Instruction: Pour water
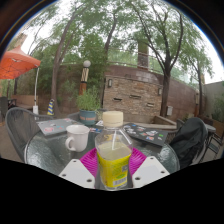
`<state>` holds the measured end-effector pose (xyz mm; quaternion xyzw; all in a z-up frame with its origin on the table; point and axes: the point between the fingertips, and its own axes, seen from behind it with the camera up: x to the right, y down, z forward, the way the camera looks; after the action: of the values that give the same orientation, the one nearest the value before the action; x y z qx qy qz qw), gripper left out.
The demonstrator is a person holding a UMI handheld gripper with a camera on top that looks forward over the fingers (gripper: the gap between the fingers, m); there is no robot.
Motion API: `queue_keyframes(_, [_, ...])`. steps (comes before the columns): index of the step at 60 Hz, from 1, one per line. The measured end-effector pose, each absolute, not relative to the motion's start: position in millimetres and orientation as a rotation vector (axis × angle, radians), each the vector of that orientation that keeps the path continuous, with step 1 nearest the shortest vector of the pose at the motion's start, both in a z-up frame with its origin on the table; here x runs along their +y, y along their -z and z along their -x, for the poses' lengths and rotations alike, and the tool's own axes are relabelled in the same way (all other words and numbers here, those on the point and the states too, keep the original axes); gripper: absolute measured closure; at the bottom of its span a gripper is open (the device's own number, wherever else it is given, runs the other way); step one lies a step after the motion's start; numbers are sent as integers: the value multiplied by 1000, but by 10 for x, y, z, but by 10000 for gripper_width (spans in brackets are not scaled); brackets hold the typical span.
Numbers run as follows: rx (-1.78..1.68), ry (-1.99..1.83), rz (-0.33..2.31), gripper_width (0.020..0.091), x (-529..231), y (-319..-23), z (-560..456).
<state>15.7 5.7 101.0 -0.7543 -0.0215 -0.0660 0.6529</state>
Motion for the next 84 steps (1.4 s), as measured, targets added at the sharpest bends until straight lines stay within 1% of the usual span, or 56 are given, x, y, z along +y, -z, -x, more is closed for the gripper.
queue_keyframes(3, [-111,245,1686,730,244,-1303,-285])
queue_keyframes(8, [-309,514,1633,732,630,-1683,-301])
queue_keyframes(12, [-553,777,1550,733,977,-1935,-252])
queue_keyframes(15, [-754,979,1465,732,1199,-2072,-193])
queue_keyframes(21, [-1173,1330,1244,734,1568,-2102,56])
queue_keyframes(26, [-1468,1524,1055,732,1744,-1934,230])
queue_keyframes(32, [-1713,1678,849,734,1872,-1809,351])
queue_keyframes(40, [-1854,1808,630,732,1953,-1887,464])
queue_keyframes(45, [-1877,1836,593,729,1989,-1936,458])
queue_keyframes(51, [-1916,1841,565,731,1949,-1888,461])
queue_keyframes(54, [-1896,1814,585,730,1947,-1890,466])
queue_keyframes(57, [-1830,1762,651,732,1924,-1957,490])
queue_keyframes(60, [-1696,1688,748,731,1931,-2153,513])
queue_keyframes(61, [-1639,1657,784,730,1905,-2261,536])
queue_keyframes(63, [-1501,1577,873,733,1909,-2453,508])
queue_keyframes(64, [-1391,1559,912,733,1676,-2570,610])
queue_keyframes(65, [-1338,1462,991,732,1899,-2629,439])
queue_keyframes(67, [-1160,1300,1123,733,1838,-2760,397])
queue_keyframes(70, [-863,1012,1299,732,1790,-2846,267])
queue_keyframes(72, [-662,825,1394,730,1761,-2835,133])
queue_keyframes(75, [-396,526,1502,731,1693,-2683,2])
queue_keyframes(79, [-155,130,1601,728,1706,-2250,-11])
queue_keyframes(84, [-3,-41,1686,729,1685,-1636,-167])
